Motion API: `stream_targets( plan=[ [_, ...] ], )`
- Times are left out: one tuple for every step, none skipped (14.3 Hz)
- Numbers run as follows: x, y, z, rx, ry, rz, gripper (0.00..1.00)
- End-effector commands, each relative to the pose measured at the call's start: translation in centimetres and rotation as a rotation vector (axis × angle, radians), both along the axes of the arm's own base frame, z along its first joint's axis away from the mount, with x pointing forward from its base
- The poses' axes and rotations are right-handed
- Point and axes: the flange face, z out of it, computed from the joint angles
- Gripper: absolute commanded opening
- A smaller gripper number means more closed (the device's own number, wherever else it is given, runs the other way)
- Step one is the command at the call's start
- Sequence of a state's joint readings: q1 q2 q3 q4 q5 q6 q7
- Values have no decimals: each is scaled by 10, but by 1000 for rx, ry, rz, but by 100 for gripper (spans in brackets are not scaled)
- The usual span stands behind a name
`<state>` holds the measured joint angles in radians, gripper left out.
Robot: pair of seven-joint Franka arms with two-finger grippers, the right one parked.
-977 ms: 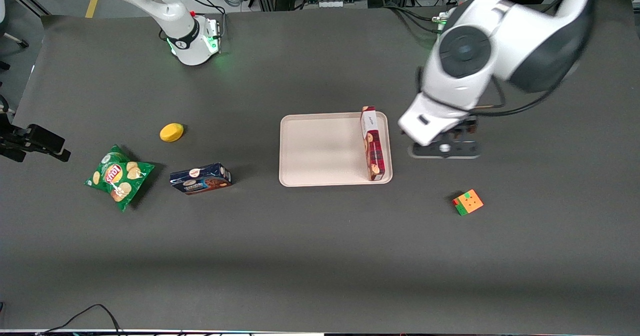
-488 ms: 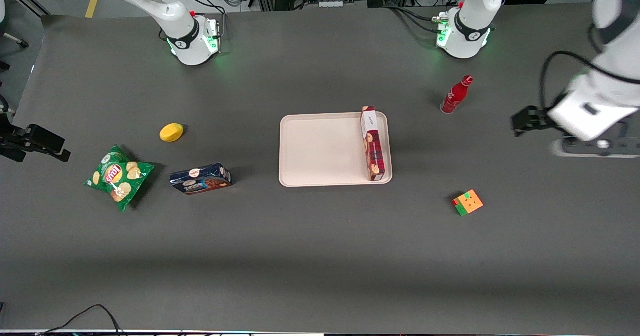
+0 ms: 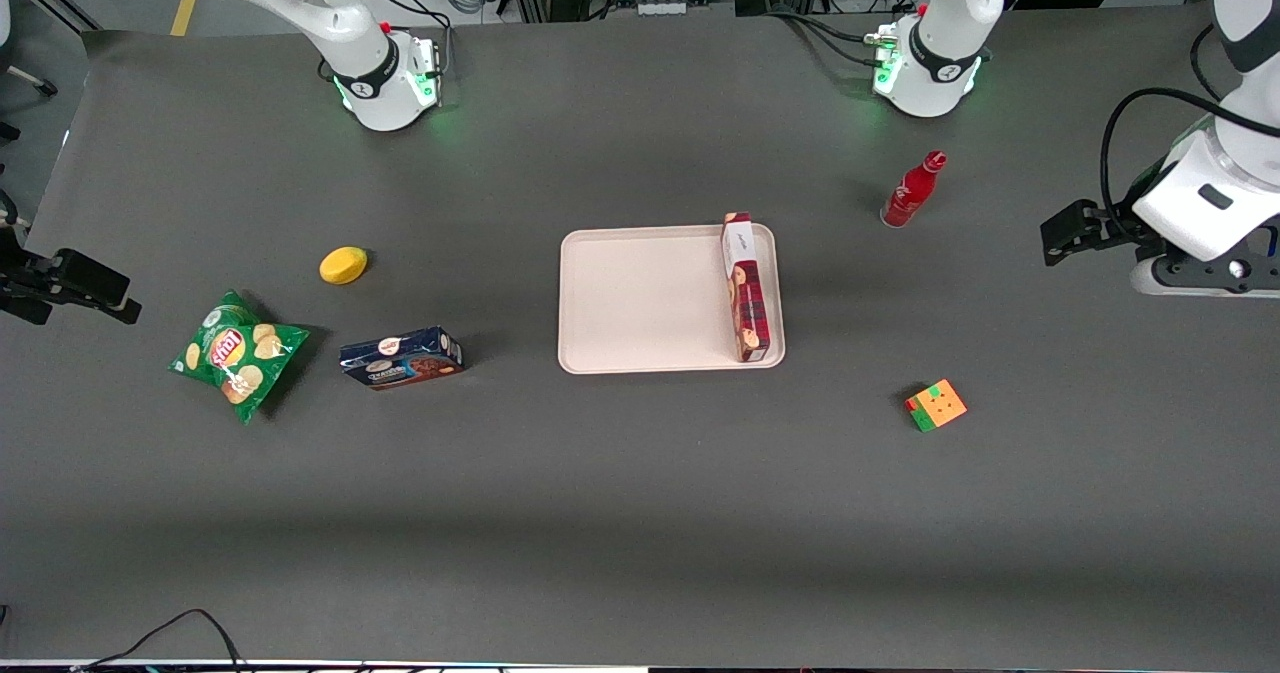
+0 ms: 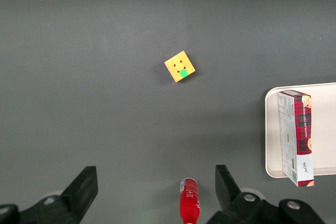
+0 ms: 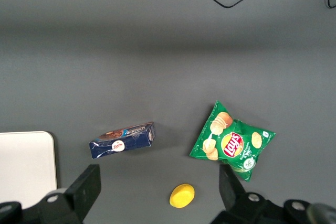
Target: Place red cookie box on tray
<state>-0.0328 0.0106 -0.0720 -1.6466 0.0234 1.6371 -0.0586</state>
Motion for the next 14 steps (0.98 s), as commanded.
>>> stream_targets(
  plan=[
    [-7,44,2,-11,-8,36,100],
    [-5,54,0,-11,-4,13,100],
    [-4,58,-2,-13,-1,9,100],
    [-4,59,-3,-13,1,12,100],
    [-3,58,-4,-13,1,10,100],
    [-1,57,-5,-13,1,9,100],
    [2,57,-9,-13,2,12,100],
    [4,57,-12,-13,1,13,100],
    [6,57,-10,-11,-3,13,100],
    [7,58,-11,2,-2,4,100],
    [9,58,-11,3,2,5,100],
    [10,59,-10,3,1,7,100],
    [11,59,-11,3,-1,5,100],
    [10,59,-12,3,4,5,100]
  ],
)
